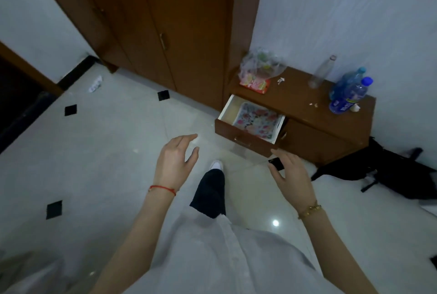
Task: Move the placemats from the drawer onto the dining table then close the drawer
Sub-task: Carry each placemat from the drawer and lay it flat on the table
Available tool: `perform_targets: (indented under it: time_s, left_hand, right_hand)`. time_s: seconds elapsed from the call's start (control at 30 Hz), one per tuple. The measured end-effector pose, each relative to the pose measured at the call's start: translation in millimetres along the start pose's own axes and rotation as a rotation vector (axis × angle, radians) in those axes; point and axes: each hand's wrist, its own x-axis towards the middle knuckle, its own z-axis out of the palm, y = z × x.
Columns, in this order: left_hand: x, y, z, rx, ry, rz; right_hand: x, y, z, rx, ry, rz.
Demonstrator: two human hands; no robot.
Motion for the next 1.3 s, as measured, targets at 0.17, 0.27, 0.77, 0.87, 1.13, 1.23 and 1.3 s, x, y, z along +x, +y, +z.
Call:
perform_targets:
  time_s: [0.17,0.27,0.77,0.87,1.13,1.23,1.3]
  left_hand:
    - [104.7,-14.8,36.4,-0.054,-0.102,0.137]
    - [164.4,-20.8,56.9,-0.068,-0.160,0.217]
    - [319.1,-40.6,219.4,-0.043,-0.391,0.214]
    - [332.9,-51.3,265.8,-0.028,-0.409,0.202]
    - [341.7,-116.1,412.8,-0.023,-0.472,0.162]
    - [332.7,-140.8,462.4,-0.050,-0.495,0.121]
    - [325.2,-158.2,492.7,-0.081,-0.505,0.115]
  right_hand:
    - [69.5,25.8,17.0,0.013,0.043,0.162]
    - [108.8,40.4,26.2,0.021,0.060,0.246]
    - [233.2,161.5,90.3,0.092,0.007,0.605]
    - [247.6,199.9,118.7,0.099,-0.029,0.611]
    - [264.6,305.9,221.0,0.106,-0.013,0.628]
    - [260.4,335.1,259.6,0.097,0.026,0.618]
    - [254.9,348.8,281.1,0.091,0.077,0.597]
